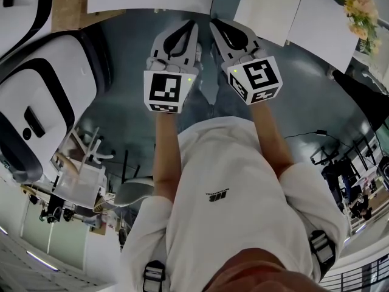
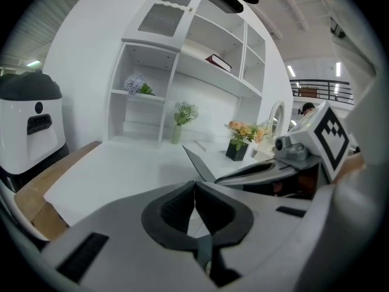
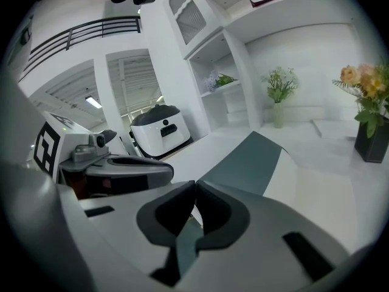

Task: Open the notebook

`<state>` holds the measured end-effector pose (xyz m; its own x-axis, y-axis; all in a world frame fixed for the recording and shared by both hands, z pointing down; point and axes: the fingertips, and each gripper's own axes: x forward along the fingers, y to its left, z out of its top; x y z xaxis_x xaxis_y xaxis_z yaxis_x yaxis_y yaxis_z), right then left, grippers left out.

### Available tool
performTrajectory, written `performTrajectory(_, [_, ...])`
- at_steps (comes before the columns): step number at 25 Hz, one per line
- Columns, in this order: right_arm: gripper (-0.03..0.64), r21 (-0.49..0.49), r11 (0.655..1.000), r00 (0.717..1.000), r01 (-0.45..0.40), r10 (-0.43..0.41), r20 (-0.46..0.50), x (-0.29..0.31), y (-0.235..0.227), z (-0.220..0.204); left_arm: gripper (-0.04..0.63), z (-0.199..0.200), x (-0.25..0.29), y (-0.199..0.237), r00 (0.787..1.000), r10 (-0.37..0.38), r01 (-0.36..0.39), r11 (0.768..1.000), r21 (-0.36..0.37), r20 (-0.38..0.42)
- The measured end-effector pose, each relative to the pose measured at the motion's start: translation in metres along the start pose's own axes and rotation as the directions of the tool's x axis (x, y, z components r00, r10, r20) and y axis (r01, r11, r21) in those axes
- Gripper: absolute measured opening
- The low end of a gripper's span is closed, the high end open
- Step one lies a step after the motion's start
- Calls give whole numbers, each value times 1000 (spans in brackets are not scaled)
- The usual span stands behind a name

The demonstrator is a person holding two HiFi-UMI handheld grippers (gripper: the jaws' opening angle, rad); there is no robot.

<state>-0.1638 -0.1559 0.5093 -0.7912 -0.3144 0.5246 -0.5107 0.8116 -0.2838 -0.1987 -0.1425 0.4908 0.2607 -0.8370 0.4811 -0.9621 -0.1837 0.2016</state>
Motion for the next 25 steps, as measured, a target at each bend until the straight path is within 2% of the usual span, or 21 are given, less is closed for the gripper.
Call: performTrajectory(25, [6, 22, 998, 993, -60, 62, -104, 56, 6, -39, 0, -38, 10, 35, 996, 80, -82, 994, -73, -40])
